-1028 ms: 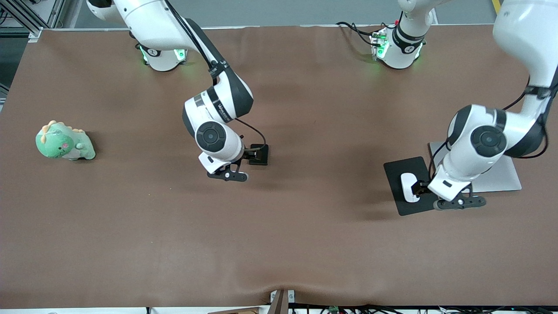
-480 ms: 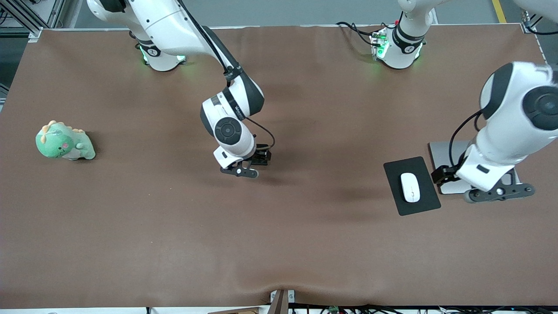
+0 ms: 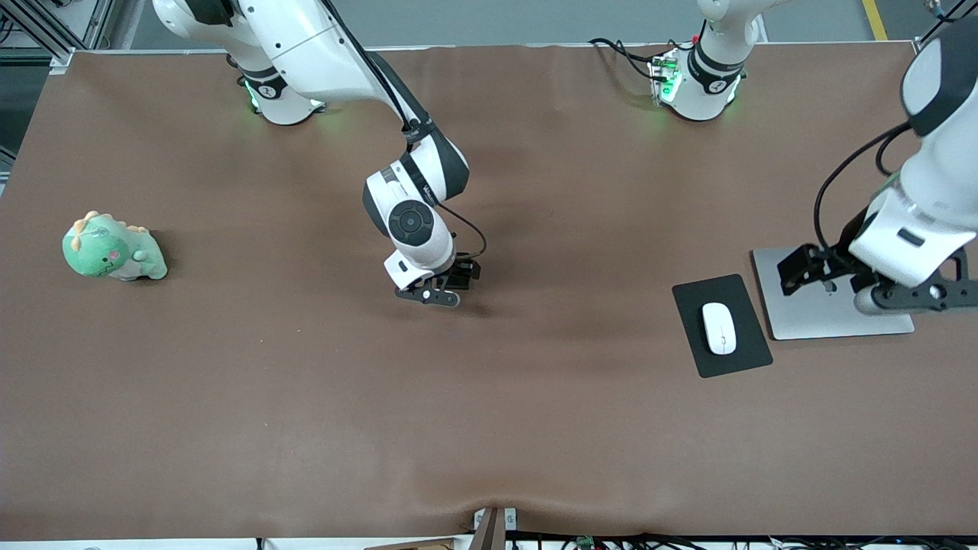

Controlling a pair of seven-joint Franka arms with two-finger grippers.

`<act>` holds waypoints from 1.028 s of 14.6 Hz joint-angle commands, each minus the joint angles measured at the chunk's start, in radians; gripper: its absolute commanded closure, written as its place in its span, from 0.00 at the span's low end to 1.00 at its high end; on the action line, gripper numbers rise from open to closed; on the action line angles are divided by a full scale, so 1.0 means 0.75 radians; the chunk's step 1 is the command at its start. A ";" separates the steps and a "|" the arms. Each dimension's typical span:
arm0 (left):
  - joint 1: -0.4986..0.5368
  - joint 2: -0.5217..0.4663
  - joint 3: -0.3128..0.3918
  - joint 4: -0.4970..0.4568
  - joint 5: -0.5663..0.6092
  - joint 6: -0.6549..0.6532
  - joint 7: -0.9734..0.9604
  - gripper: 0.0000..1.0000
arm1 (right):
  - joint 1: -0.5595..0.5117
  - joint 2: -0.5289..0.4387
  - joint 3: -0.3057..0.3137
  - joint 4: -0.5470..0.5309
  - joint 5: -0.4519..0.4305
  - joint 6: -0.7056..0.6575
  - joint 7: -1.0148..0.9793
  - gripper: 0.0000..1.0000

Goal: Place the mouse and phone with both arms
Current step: 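Release the mouse on the pad while the right gripper grasps the phone, then lift the black phone with the right gripper toward the green plush toy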

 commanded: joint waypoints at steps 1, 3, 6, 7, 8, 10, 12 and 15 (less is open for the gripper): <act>-0.229 -0.136 0.297 -0.033 -0.129 -0.077 0.073 0.00 | 0.029 -0.002 -0.014 -0.013 0.020 0.022 0.047 0.00; -0.358 -0.185 0.468 -0.043 -0.222 -0.120 0.083 0.00 | 0.043 0.013 -0.014 -0.013 0.020 0.048 0.063 0.00; -0.575 -0.255 0.682 -0.076 -0.230 -0.171 0.083 0.00 | 0.057 0.031 -0.014 -0.015 0.020 0.071 0.071 0.00; -0.614 -0.283 0.726 -0.104 -0.234 -0.173 0.083 0.00 | 0.058 0.031 -0.014 -0.015 0.018 0.069 0.071 0.00; -0.623 -0.312 0.732 -0.139 -0.248 -0.173 0.081 0.00 | 0.058 0.031 -0.016 -0.015 0.012 0.063 0.069 0.00; -0.619 -0.341 0.732 -0.170 -0.261 -0.175 0.081 0.00 | 0.058 0.031 -0.016 -0.044 0.002 0.069 0.069 0.00; -0.606 -0.343 0.730 -0.166 -0.267 -0.206 0.081 0.00 | 0.062 0.029 -0.016 -0.044 -0.004 0.069 0.063 0.36; -0.606 -0.341 0.724 -0.166 -0.267 -0.208 0.075 0.00 | 0.051 0.019 -0.016 -0.033 -0.003 0.050 0.067 1.00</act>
